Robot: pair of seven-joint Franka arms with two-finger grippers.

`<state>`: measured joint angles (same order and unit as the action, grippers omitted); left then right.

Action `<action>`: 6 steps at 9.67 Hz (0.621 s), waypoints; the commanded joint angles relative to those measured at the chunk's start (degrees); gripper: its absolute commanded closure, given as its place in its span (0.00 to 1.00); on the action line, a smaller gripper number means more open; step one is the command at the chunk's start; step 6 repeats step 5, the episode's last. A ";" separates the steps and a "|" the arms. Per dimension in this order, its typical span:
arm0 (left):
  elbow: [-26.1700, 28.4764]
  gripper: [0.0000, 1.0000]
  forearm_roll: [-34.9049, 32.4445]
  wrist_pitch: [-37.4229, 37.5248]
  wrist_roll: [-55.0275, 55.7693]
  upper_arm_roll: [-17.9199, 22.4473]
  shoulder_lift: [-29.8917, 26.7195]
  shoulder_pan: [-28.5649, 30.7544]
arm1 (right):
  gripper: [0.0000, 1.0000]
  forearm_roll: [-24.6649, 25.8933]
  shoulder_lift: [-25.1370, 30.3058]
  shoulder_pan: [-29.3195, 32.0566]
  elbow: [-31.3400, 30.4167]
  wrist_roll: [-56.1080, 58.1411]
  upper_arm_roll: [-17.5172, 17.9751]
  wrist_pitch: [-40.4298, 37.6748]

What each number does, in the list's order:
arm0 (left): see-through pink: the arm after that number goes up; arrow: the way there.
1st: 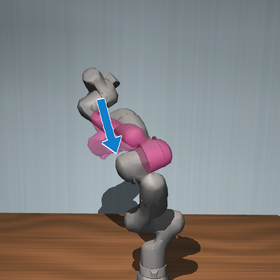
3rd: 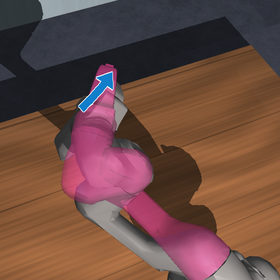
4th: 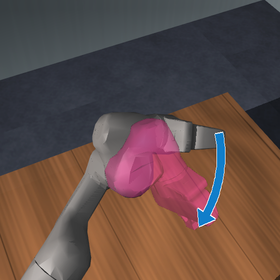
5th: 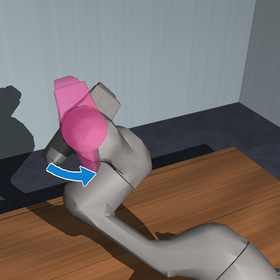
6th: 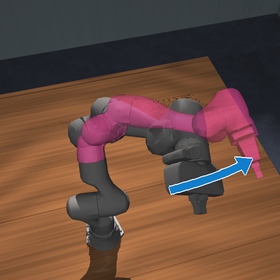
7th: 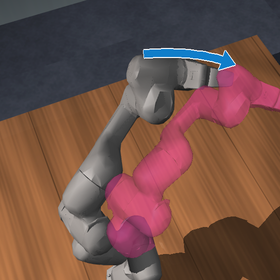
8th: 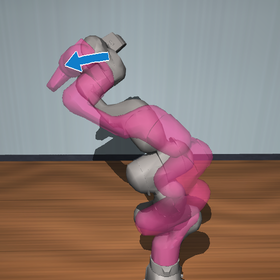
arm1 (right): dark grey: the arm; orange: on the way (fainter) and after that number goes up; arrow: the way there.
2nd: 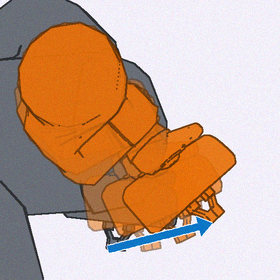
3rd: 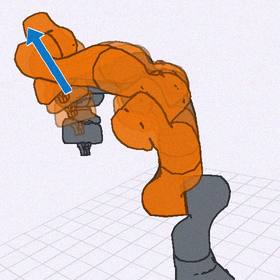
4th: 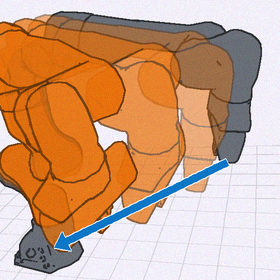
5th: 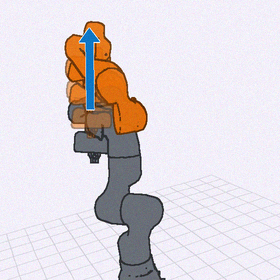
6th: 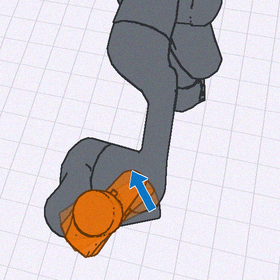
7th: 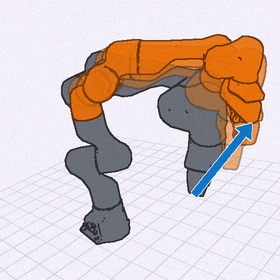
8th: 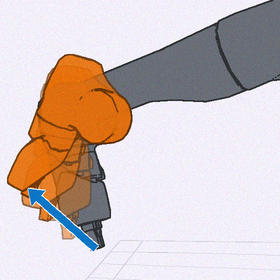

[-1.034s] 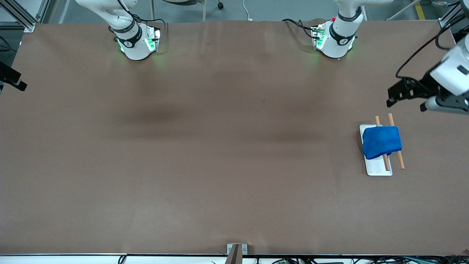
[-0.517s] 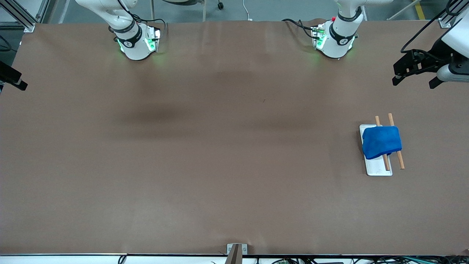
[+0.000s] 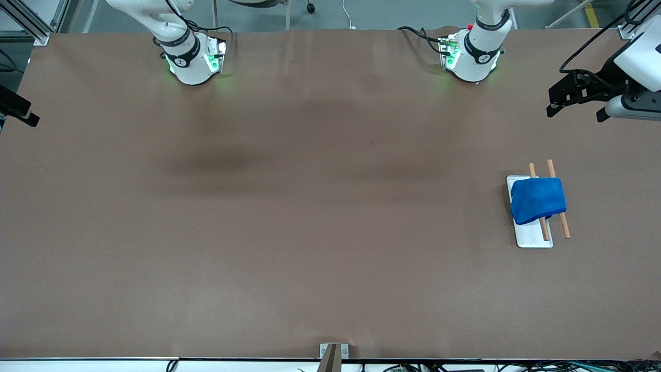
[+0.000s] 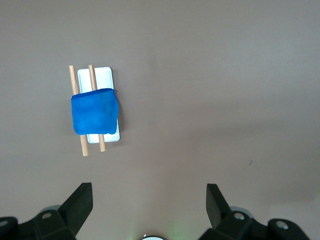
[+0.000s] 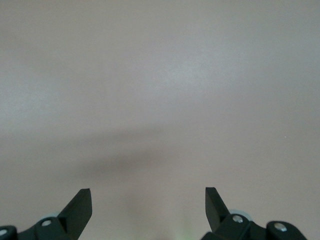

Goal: Right arm passes towel to left arm to hang

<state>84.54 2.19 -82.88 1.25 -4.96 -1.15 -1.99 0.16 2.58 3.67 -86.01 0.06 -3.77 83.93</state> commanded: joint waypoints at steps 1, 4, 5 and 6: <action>1.24 0.00 0.71 0.44 0.33 -0.40 0.53 0.67 | 0.00 0.99 0.06 0.29 0.32 0.65 0.17 -0.61; 1.24 0.00 0.09 0.26 0.24 -0.32 0.79 0.67 | 0.00 0.99 -0.03 0.29 0.32 0.82 0.17 -0.61; 1.24 0.00 0.09 0.17 0.24 -0.32 0.88 0.67 | 0.00 0.99 -0.03 0.29 0.32 0.82 0.17 -0.61; 1.24 0.00 0.09 0.17 0.24 -0.32 0.88 0.67 | 0.00 0.99 -0.03 0.29 0.32 0.82 0.17 -0.61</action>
